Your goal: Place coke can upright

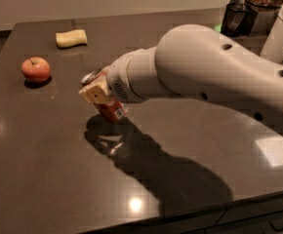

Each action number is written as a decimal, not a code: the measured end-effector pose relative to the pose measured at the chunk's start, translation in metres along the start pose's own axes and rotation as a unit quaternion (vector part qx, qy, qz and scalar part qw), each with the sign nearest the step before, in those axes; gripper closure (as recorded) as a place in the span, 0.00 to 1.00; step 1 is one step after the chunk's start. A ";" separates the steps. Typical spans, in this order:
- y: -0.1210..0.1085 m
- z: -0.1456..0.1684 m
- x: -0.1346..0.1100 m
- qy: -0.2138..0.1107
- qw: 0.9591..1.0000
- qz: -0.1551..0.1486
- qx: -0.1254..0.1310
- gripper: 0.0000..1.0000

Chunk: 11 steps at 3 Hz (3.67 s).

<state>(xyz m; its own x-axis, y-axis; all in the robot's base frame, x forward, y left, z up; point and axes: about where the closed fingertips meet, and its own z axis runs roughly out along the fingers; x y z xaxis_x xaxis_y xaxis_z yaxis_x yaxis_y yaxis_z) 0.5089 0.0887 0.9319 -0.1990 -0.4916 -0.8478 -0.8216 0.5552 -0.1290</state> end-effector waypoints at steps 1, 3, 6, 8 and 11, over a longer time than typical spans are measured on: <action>-0.001 0.002 -0.005 -0.038 0.999 0.000 0.006 1.00; -0.001 0.007 -0.010 -0.091 0.996 0.019 -0.018 1.00; -0.009 0.009 0.005 -0.176 0.979 0.074 -0.067 1.00; -0.006 0.015 0.011 -0.166 0.982 0.049 -0.079 0.82; 0.001 0.017 0.013 -0.166 0.982 0.026 -0.088 0.04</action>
Offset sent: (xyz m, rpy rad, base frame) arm -0.0054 0.0012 0.0012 0.3171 -0.0176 0.0272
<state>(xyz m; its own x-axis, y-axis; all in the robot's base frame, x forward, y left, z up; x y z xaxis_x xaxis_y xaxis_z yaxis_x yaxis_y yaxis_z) 0.5147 0.0947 0.9118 -0.0818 -0.2038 -0.9756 -0.9006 0.4344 -0.0152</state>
